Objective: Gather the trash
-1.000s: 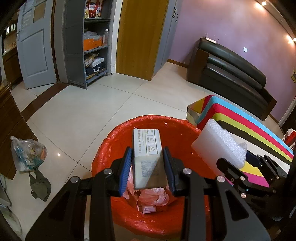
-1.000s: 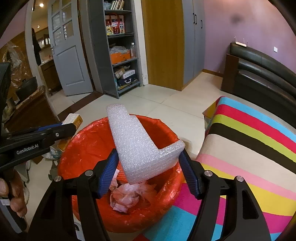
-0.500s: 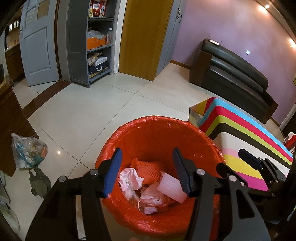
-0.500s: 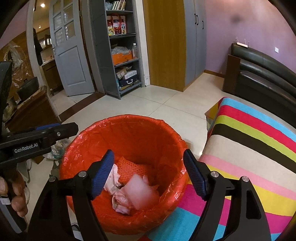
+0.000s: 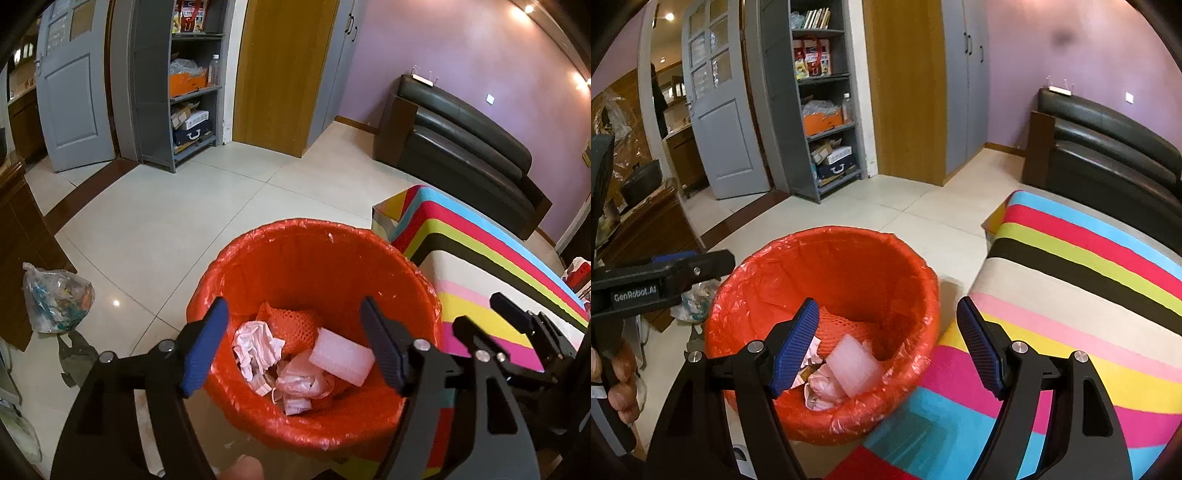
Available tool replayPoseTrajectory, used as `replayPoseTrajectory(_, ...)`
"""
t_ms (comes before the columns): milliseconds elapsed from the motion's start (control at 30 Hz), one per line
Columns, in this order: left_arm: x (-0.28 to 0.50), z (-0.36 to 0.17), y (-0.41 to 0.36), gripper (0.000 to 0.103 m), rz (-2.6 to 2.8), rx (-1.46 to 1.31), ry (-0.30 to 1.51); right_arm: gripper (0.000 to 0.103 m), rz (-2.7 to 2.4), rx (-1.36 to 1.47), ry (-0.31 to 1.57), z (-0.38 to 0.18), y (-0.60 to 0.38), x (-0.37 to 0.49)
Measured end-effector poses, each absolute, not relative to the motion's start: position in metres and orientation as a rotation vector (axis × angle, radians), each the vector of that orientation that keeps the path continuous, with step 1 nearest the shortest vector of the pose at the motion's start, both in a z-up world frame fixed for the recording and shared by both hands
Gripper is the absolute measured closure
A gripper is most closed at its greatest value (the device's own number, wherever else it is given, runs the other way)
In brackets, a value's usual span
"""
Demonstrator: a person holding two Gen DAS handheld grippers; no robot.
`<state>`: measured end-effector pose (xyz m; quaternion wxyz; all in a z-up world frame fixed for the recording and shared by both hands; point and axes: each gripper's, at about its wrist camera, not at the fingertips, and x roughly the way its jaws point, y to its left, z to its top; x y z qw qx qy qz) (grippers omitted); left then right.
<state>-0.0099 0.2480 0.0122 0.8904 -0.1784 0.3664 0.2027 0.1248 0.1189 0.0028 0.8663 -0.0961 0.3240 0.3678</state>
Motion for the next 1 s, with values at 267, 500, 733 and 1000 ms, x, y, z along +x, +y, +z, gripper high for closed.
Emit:
replayPoseTrajectory(267,-0.043,0.013,0.230,0.028,0.401,-0.384,0.752,0.030,0.753,-0.213,0.639,0.011,0.104,0.099)
replayPoseTrajectory(500,-0.062,0.015,0.214,0.028,0.378,-0.364,0.763,0.026,0.752,-0.195,0.644,0.021,0.092,0.084)
replayPoseTrajectory(733,-0.080,0.011,0.198,0.028,0.376,-0.372,0.785,0.025,0.758,-0.181,0.674,0.015,0.080,0.073)
replayPoseTrajectory(1000,-0.075,0.008,0.202,0.028,0.401,-0.352,0.785,0.023,0.777,-0.203,0.683,0.013,0.080,0.069)
